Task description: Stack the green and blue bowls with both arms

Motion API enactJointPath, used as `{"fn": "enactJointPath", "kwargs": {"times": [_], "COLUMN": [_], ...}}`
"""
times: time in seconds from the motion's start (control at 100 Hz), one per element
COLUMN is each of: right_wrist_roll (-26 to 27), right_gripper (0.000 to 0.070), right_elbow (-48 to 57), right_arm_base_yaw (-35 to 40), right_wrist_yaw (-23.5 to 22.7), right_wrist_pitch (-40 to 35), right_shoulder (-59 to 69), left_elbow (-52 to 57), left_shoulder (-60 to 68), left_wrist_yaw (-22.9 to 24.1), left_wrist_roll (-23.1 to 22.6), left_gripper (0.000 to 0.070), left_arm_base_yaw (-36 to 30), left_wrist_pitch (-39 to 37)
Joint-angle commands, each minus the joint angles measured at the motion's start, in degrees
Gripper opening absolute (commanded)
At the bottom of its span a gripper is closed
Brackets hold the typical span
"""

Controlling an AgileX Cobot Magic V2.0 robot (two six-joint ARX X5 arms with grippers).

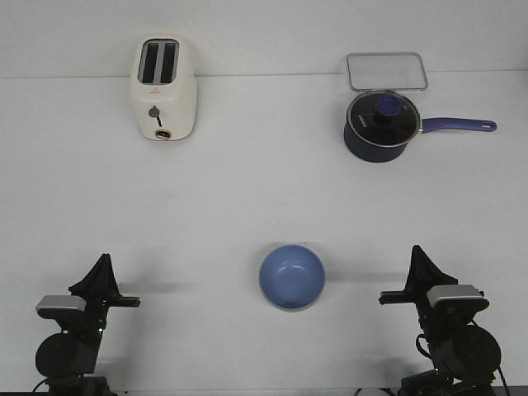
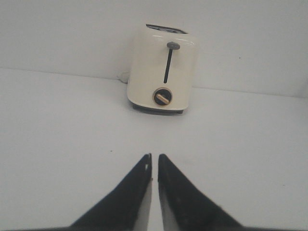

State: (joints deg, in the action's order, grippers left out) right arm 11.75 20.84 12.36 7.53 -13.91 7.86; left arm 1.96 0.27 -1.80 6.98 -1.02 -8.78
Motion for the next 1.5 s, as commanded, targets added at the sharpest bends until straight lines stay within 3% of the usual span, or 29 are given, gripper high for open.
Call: {"fn": "enactJointPath", "kwargs": {"times": [0.0,0.2,0.44,0.57,0.79,1.49], "right_wrist_roll": [-0.7,-1.31,-18.36,-21.05,-26.88,-28.24], "right_gripper": [0.0001,0.0001,0.0001,0.0001,0.0001,0.0001], "right_elbow": [0.09,0.09,-3.65,-9.92,-19.17,-20.11], "right_arm_base_yaw": [0.15,0.15,-2.14,-6.51,-10.12,-10.08], "right_wrist_yaw": [0.02,0.04,-0.22,-1.22,-8.07,-7.52], "right_wrist_pitch": [0.66,0.63,3.98,7.19,11.17,11.85], "right_shoulder": [0.07,0.07,-3.02,-7.74,-7.78,-7.78], "left_elbow": [-1.16,-1.16,-1.16,-1.16,-1.16,-1.16], "left_shoulder": [-0.09,-0.09,-0.09,-0.09,-0.09,-0.09], "left_wrist_yaw": [-0.13,-0.13,-0.13,-0.13,-0.13,-0.13], "left_wrist_roll": [-0.26,-0.26,-0.26,-0.26,-0.26,-0.26], "left_gripper": [0.0014,0.0014,0.0014,0.0015,0.0014,0.0015], "left_arm_base_yaw": [-0.02,-0.02,-0.02,-0.02,-0.02,-0.02], "left_wrist_pitch": [-0.7,-0.7,-0.7,-0.7,-0.46,-0.28]}}
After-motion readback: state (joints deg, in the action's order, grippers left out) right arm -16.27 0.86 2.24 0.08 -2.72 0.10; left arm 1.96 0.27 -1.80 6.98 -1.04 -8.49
